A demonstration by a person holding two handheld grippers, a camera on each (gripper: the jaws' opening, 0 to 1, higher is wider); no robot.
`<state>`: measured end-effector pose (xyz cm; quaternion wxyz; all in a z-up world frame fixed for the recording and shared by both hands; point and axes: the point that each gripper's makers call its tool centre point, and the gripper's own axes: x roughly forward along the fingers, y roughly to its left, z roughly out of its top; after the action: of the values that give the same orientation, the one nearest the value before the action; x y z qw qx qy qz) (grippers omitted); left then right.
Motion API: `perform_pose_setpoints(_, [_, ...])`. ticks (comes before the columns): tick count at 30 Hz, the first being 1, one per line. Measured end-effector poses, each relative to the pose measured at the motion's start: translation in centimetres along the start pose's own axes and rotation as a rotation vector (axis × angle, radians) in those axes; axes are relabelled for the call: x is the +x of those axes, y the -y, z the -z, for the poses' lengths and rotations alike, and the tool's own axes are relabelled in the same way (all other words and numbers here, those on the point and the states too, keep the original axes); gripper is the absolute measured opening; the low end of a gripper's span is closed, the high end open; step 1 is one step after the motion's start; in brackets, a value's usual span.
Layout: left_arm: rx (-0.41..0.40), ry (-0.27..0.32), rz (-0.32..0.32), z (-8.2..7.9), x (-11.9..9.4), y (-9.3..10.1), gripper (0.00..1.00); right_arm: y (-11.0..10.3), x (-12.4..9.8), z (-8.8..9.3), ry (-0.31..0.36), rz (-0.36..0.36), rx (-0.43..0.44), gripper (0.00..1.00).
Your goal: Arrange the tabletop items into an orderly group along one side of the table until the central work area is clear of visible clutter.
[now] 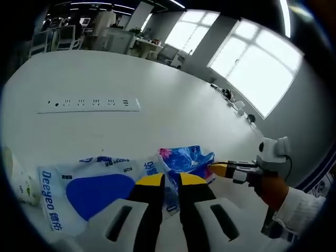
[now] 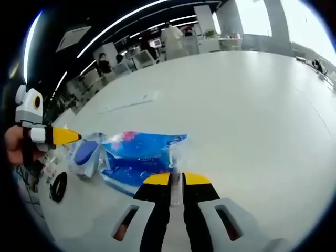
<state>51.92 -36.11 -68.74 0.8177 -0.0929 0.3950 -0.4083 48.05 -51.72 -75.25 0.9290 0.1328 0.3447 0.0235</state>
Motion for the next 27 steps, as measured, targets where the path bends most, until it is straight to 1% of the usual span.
perform_pose_setpoints(5, [-0.001,-0.002,0.002,0.1,-0.1,-0.1,0.08,0.2,-0.1,0.0,0.003,0.010,-0.011,0.15])
perform_pose_setpoints(8, [-0.005,0.000,0.003,0.1,-0.2,-0.1,0.10,0.5,-0.2,-0.1,0.008,0.022,-0.006,0.21])
perform_pose_setpoints(14, [0.008,-0.002,0.003,0.2,-0.7,-0.1,0.20,0.9,-0.5,-0.4,0.024,0.044,-0.005,0.29])
perform_pose_setpoints(19, [0.016,0.005,0.018,0.0,-0.9,0.2,0.28,0.7,-0.9,-0.3,0.025,0.047,-0.012,0.30])
perform_pose_setpoints(22, [0.021,0.013,0.023,-0.3,-1.0,0.3,0.31,0.5,-1.1,-0.2,0.029,0.048,-0.007,0.30])
perform_pose_setpoints(24, [0.019,0.016,0.033,-0.3,-1.2,0.5,0.34,0.2,-1.5,-0.1,0.031,0.050,-0.008,0.31])
perform_pose_setpoints(25, [0.022,0.017,0.035,-0.4,-1.1,0.5,0.36,0.1,-1.5,-0.2,0.034,0.052,-0.008,0.32])
perform_pose_setpoints(27, [0.026,0.022,0.037,-0.7,-1.0,0.4,0.39,0.0,-1.8,-0.4,0.043,0.068,-0.020,0.39])
